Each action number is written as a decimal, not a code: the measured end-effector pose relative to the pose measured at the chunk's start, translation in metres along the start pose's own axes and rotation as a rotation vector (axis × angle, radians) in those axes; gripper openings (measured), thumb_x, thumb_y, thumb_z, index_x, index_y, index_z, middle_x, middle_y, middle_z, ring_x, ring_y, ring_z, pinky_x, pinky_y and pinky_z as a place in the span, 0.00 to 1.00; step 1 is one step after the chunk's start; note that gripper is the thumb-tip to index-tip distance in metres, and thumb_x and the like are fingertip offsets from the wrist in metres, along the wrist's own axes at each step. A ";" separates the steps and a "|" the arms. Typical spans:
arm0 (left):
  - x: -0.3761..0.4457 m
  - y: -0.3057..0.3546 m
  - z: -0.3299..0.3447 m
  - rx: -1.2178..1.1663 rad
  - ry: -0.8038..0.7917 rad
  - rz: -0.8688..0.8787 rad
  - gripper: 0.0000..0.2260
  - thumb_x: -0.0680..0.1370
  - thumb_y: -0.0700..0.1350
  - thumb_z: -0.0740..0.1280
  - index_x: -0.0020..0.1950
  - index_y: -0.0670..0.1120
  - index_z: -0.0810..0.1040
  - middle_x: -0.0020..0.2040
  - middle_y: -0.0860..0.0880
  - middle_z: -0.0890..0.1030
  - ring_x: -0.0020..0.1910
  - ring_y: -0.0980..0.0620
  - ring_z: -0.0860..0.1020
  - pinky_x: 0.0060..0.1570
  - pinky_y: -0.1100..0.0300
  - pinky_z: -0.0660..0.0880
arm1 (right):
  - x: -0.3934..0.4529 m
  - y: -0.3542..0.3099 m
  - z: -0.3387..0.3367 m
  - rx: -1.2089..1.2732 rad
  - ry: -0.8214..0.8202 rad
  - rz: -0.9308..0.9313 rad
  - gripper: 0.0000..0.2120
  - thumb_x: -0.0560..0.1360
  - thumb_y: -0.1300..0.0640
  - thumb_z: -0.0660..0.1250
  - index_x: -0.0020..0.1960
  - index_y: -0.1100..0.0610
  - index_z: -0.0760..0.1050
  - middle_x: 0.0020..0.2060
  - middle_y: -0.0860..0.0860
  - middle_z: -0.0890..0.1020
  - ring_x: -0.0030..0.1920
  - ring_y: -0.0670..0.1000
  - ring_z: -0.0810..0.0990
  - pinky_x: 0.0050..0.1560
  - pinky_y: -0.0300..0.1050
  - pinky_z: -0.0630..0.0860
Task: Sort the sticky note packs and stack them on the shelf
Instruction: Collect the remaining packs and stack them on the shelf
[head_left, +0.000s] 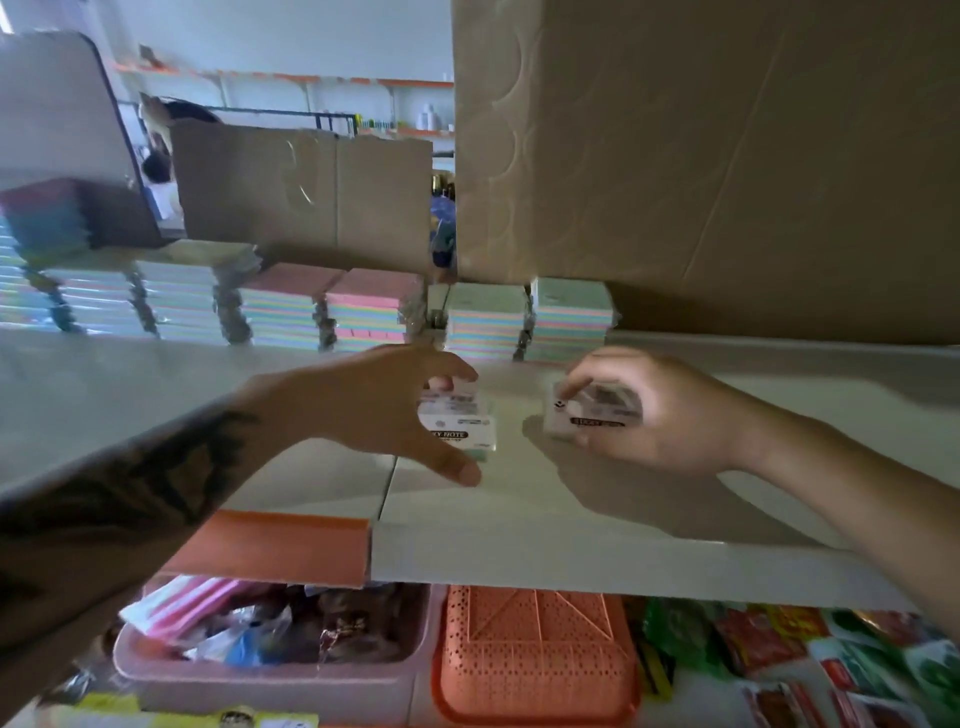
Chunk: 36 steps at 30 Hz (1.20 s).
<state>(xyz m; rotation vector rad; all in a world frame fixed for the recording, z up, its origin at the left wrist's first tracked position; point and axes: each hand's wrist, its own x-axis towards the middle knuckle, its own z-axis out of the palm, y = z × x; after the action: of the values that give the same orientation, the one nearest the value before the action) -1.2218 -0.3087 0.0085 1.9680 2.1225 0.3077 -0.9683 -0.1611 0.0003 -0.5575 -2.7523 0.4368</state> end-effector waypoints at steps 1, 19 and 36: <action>-0.001 -0.006 -0.001 -0.033 -0.013 0.018 0.48 0.57 0.72 0.75 0.75 0.63 0.67 0.60 0.64 0.73 0.59 0.57 0.74 0.62 0.59 0.69 | 0.002 -0.006 0.002 0.000 0.017 -0.015 0.19 0.70 0.37 0.70 0.58 0.44 0.79 0.55 0.40 0.80 0.59 0.43 0.79 0.62 0.52 0.76; -0.012 0.009 -0.002 -0.779 0.270 0.020 0.30 0.67 0.66 0.71 0.57 0.44 0.82 0.45 0.45 0.83 0.43 0.52 0.79 0.46 0.52 0.75 | 0.036 -0.049 0.009 0.330 0.158 -0.023 0.05 0.79 0.53 0.73 0.54 0.48 0.84 0.43 0.43 0.86 0.42 0.41 0.83 0.44 0.43 0.78; 0.007 0.022 -0.009 0.274 0.532 0.115 0.40 0.69 0.66 0.75 0.78 0.57 0.65 0.73 0.57 0.71 0.69 0.55 0.65 0.68 0.58 0.59 | 0.036 -0.027 -0.011 0.378 0.088 0.264 0.17 0.76 0.37 0.70 0.43 0.51 0.79 0.32 0.44 0.80 0.32 0.46 0.77 0.36 0.44 0.71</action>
<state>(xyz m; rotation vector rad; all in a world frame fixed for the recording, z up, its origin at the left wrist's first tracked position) -1.2044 -0.3000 0.0238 2.3779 2.4768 0.6568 -1.0052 -0.1678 0.0278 -0.8163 -2.4304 0.9441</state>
